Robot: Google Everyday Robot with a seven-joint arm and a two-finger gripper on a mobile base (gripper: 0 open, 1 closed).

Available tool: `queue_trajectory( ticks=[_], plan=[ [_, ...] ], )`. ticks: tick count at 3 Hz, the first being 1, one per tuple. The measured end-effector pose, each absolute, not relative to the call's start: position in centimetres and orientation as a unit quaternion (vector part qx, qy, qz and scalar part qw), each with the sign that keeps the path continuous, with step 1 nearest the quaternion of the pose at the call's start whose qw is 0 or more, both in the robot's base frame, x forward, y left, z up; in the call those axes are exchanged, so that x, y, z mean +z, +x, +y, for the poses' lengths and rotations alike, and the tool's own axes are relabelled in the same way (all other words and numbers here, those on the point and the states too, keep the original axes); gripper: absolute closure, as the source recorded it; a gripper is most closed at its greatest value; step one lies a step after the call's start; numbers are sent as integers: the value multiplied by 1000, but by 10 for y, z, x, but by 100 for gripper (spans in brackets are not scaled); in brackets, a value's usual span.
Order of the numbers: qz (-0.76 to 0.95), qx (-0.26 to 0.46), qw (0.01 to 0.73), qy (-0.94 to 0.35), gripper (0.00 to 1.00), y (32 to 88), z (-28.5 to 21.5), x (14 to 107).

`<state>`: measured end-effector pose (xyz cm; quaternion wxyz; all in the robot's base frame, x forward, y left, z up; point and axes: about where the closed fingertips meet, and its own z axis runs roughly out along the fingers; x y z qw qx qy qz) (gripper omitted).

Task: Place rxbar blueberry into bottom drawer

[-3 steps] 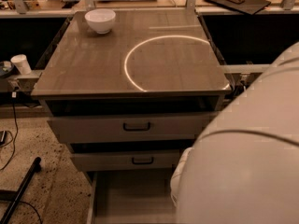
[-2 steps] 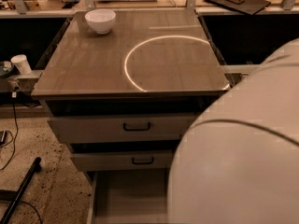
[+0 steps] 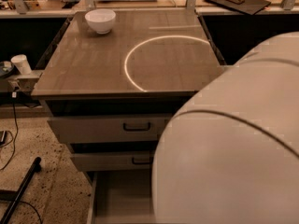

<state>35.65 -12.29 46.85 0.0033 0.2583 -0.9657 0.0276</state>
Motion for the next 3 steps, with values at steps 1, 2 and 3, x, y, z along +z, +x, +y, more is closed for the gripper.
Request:
queue_trajectory(
  ticks=[1,2,3],
  plan=[
    [-967,27,-12,254,100,359,-123,478],
    [-967,18,-22,255,100,363,-114,478],
    [-966,0,-22,257,100,370,-97,462]
  ],
)
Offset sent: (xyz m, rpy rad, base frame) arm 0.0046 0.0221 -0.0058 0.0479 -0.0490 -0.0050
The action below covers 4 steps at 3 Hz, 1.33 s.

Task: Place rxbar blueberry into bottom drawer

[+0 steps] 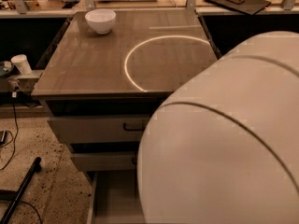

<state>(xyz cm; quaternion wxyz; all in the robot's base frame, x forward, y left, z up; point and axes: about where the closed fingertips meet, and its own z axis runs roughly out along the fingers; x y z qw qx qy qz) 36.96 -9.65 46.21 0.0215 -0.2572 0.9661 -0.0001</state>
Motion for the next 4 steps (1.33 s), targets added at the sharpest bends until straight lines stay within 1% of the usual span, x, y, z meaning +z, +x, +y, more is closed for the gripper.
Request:
queue_trajectory(
  ticks=[2,4],
  plan=[
    [968,3,33,-249,100,380,-97,464],
    [972,4,56,-230,100,419,-103,457]
  ],
)
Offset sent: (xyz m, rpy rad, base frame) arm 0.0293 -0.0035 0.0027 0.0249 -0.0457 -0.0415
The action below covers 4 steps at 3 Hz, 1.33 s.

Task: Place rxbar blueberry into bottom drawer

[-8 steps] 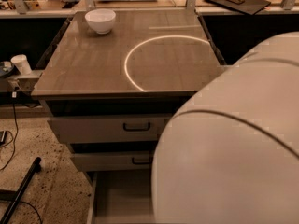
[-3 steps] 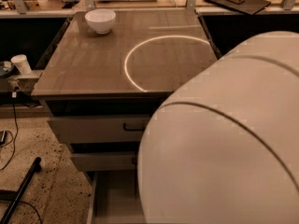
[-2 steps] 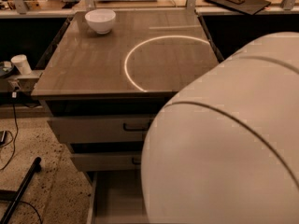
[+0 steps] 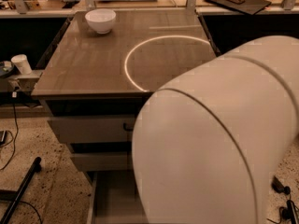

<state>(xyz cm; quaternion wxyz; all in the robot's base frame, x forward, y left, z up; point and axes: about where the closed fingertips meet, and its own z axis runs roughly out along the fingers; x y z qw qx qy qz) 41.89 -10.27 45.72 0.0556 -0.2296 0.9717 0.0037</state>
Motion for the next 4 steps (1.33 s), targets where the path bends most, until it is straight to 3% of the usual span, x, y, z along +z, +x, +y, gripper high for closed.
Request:
queue_trajectory(
  ticks=[4],
  plan=[
    [981,5,38,-192,100,431,-123,406]
  ],
)
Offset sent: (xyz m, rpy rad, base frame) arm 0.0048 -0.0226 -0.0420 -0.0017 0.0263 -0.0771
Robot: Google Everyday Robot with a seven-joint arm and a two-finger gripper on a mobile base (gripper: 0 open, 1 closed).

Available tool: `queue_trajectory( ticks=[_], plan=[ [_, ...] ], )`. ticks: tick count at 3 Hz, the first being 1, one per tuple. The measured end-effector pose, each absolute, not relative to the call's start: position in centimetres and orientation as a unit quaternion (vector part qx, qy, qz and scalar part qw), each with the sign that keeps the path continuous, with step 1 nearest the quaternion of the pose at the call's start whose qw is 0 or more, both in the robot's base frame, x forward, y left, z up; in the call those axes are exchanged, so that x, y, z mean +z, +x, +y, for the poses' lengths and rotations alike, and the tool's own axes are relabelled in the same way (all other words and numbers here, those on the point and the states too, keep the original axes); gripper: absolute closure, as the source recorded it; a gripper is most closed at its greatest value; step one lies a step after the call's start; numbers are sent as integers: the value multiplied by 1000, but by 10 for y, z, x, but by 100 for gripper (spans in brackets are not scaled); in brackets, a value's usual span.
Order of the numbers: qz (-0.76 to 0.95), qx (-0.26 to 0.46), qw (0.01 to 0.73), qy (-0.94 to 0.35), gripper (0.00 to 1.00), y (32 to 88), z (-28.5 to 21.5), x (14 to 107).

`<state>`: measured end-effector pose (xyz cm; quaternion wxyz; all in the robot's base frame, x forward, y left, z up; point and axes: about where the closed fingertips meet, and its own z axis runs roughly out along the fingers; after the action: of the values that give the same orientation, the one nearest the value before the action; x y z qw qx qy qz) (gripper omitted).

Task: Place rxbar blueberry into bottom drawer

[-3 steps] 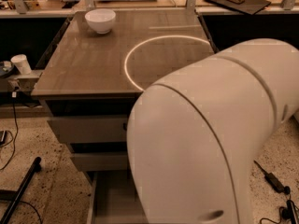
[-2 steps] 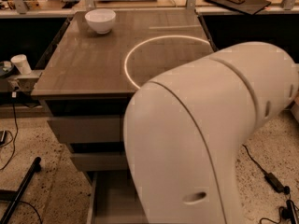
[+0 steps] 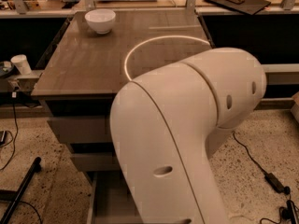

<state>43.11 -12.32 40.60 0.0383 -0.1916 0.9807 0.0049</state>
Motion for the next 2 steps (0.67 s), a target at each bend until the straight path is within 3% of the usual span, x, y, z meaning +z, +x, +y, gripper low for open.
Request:
queue_trajectory(
  ticks=[2],
  plan=[
    [981,25,33,-191,100,429,-109,384]
  ],
)
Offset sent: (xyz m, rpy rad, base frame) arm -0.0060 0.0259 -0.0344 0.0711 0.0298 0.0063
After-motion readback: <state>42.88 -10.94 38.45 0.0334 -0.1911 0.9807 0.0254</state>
